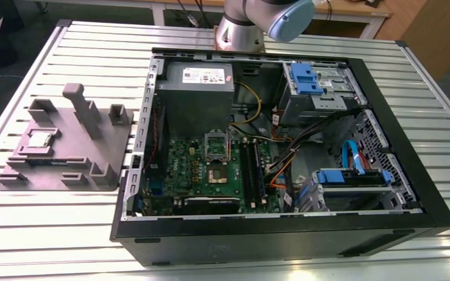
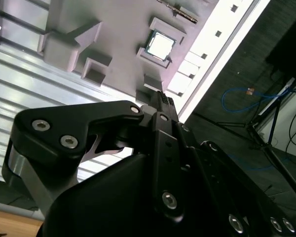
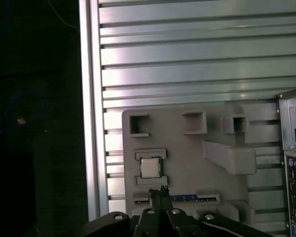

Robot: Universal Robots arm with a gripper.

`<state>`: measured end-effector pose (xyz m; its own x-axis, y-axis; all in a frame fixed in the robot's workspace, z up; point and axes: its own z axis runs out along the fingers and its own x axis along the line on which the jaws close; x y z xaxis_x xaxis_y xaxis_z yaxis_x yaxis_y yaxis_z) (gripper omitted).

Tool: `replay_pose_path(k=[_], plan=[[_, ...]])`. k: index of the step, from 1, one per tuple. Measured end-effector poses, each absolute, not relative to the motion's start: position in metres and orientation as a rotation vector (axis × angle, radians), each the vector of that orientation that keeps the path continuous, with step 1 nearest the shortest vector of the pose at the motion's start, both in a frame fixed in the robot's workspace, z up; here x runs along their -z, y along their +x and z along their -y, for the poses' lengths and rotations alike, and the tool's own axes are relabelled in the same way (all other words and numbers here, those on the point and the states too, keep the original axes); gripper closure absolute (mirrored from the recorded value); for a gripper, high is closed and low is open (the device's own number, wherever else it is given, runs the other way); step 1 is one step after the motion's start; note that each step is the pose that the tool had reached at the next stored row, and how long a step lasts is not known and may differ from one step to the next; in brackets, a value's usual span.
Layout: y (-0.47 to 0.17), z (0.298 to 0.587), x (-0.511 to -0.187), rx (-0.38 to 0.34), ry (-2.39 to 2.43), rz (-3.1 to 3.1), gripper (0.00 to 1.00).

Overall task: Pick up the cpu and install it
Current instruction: 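Pick up the cpu and move it towards the insertion slot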

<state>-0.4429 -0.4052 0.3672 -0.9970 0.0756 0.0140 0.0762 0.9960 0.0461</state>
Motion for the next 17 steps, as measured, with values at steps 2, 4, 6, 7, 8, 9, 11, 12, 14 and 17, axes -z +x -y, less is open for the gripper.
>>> replay_pose_path(k=[2, 4, 6, 7, 8, 9, 11, 12, 14, 17], plan=[[-0.4444, 0.4052, -0.3672, 0.073, -0.119, 3.126, 0.89], [-0.4447, 0.4052, -0.3672, 0.073, -0.119, 3.126, 0.89], [-0.445, 0.4052, -0.3672, 0.073, -0.119, 3.126, 0.89], [-0.4451, 0.4052, -0.3672, 0.073, -0.119, 3.126, 0.89], [-0.4453, 0.4052, -0.3672, 0.073, -0.119, 3.126, 0.89], [-0.4454, 0.4052, -0.3672, 0.073, -0.119, 3.126, 0.89], [-0.4457, 0.4052, -0.3672, 0.073, -0.119, 3.126, 0.89], [-0.4458, 0.4052, -0.3672, 0.073, -0.119, 3.126, 0.89], [-0.4461, 0.4052, -0.3672, 0.073, -0.119, 3.126, 0.77], [-0.4463, 0.4052, -0.3672, 0.073, -0.119, 3.126, 0.65]])
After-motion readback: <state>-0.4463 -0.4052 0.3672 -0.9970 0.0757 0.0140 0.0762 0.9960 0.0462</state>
